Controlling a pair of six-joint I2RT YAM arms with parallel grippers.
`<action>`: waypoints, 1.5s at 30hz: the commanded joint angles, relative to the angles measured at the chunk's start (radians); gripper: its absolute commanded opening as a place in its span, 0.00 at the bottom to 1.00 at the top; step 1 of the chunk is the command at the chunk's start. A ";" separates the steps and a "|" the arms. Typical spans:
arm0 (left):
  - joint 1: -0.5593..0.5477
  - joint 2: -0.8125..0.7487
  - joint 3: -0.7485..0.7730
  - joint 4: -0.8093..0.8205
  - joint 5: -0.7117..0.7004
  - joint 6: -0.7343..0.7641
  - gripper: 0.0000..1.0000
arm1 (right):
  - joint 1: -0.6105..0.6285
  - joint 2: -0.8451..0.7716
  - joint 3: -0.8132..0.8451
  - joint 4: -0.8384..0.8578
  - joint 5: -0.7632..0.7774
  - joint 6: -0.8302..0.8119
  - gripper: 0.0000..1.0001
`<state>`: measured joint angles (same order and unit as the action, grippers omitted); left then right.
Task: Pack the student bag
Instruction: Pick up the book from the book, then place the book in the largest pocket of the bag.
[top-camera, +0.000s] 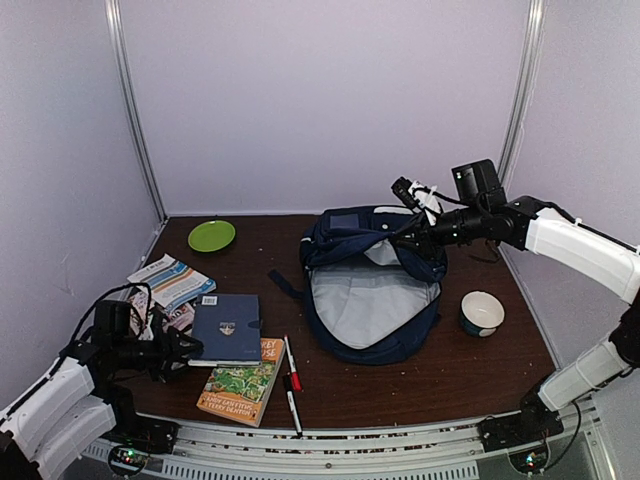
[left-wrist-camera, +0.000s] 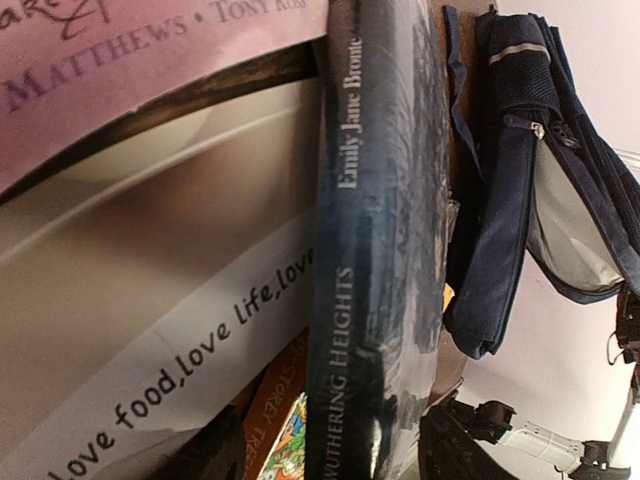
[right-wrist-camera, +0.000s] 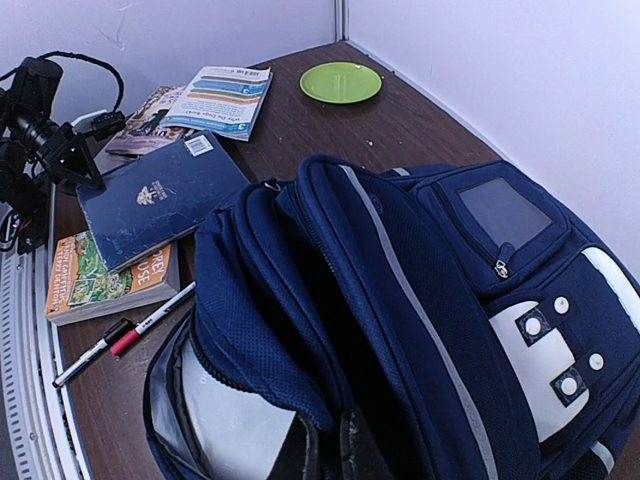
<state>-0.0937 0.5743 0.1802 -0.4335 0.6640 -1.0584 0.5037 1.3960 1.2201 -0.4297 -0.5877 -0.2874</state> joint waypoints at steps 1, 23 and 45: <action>-0.003 0.042 -0.040 0.226 0.020 -0.079 0.58 | -0.009 0.008 0.032 0.056 0.006 0.011 0.00; -0.003 0.108 -0.032 0.440 0.065 -0.179 0.01 | -0.008 0.006 0.082 0.007 0.014 -0.013 0.00; -0.288 0.203 0.492 0.505 0.176 -0.078 0.00 | 0.028 0.009 0.303 -0.185 0.069 -0.071 0.00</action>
<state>-0.2470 0.7166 0.5888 -0.1055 0.7887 -1.1687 0.5205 1.4315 1.4536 -0.6514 -0.5171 -0.3668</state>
